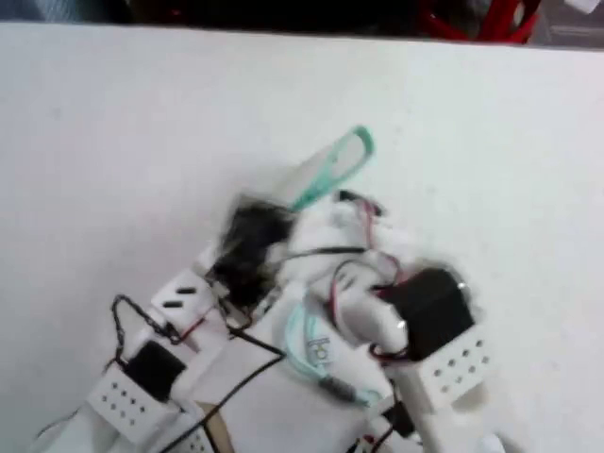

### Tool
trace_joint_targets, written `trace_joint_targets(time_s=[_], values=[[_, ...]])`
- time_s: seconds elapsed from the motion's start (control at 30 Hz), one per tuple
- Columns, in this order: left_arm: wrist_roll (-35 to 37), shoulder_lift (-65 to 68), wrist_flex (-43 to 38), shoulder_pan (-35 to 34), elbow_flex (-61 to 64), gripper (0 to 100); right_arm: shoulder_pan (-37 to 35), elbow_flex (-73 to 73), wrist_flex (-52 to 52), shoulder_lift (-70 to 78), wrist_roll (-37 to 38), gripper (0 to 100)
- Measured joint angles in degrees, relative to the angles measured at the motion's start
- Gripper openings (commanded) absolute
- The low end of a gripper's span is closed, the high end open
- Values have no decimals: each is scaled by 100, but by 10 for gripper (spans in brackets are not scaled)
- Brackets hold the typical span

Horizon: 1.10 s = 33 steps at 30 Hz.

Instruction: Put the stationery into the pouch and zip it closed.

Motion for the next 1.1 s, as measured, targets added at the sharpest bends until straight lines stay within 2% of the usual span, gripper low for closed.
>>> trace_joint_targets(time_s=[0.17, 0.3, 0.6, 0.8, 0.93, 1.1], values=[[0, 0, 0, 0, 0, 24, -290, 26, -62, -158, 325, 279], [0, 0, 0, 9, 0, 24, -141, -114, -527, -141, 316, 228], [0, 0, 0, 9, 0, 24, 686, -686, -774, -158, -941, 204], [0, 0, 0, 9, 0, 24, 730, -756, -738, 264, -2259, 204], [0, 0, 0, 9, 53, 24, 756, -905, -633, 993, -2655, 204], [0, 0, -9, 0, 62, 24, 782, -1952, -105, 1802, -3024, 204]])
